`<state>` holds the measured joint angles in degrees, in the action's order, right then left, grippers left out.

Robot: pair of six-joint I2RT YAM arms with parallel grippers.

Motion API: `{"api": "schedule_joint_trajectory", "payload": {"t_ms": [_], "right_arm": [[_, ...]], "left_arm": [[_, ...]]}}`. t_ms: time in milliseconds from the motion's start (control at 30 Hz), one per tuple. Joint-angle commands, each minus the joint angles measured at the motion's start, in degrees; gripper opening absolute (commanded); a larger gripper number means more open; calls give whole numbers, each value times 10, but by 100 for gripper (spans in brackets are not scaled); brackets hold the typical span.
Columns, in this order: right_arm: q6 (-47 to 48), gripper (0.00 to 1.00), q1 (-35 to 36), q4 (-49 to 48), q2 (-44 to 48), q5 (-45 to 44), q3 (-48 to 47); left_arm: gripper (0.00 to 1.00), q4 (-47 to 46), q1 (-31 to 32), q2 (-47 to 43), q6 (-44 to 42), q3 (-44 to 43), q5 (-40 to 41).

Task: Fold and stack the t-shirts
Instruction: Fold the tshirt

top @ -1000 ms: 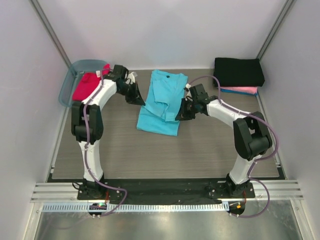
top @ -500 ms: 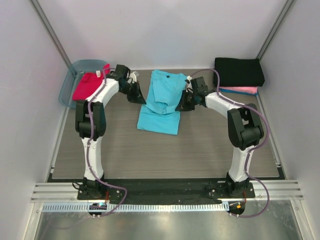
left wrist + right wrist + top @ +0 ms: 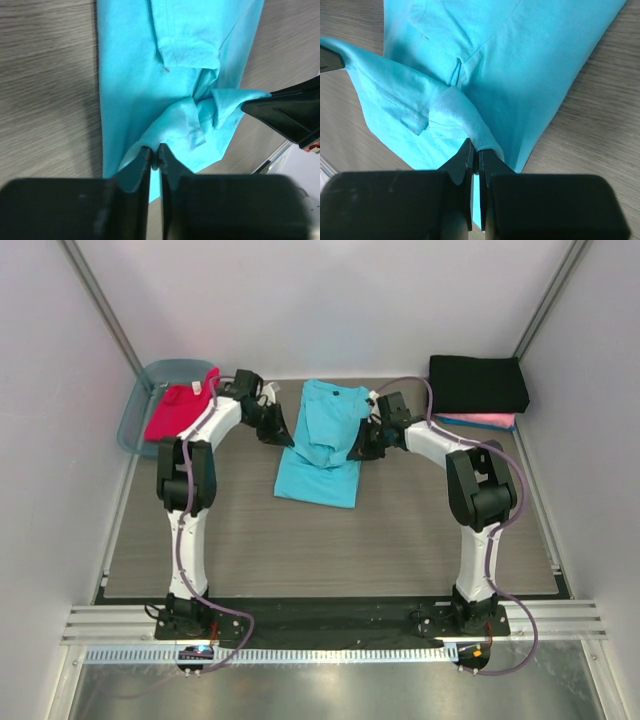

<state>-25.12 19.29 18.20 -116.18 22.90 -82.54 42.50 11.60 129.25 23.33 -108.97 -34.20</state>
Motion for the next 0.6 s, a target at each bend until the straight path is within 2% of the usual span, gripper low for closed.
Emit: {"api": "schedule_joint_trajectory", "payload": {"t_ms": [0, 67, 100, 133, 200, 233, 267, 300, 333, 367, 567], "right_arm": [[13, 2, 0, -18, -7, 7, -34], [16, 16, 0, -18, -9, 1, -38], [17, 24, 0, -19, -8, -7, -45], [19, 38, 0, -18, -5, -12, -48], [31, 42, -4, -14, 16, -18, -60], [33, 45, -7, -7, 25, -21, -62], [33, 47, -15, 3, 34, -23, -65], [32, 50, -20, 22, 57, -24, -66], [32, 56, -24, 30, 69, -25, -58], [34, 57, -30, 38, 83, -27, -53], [4, 60, -33, 75, 191, -29, 54]], "left_arm": [[14, -18, -1, 3, -9, -30, 4], [25, -9, 1, 6, -26, -38, 24], [28, -8, 2, 7, -31, -43, 22], [30, -6, 2, 8, -38, -60, 21], [39, 12, 3, 2, -78, -87, 26], [45, 24, 2, -3, -88, -110, 54], [58, 46, 2, -13, -95, -116, 68], [62, 56, -3, -33, -103, -116, 71], [64, 62, -7, -48, -104, -111, 67], [66, 70, -11, -61, -103, -86, 59], [66, 100, -54, -165, -74, 77, 20]]}}
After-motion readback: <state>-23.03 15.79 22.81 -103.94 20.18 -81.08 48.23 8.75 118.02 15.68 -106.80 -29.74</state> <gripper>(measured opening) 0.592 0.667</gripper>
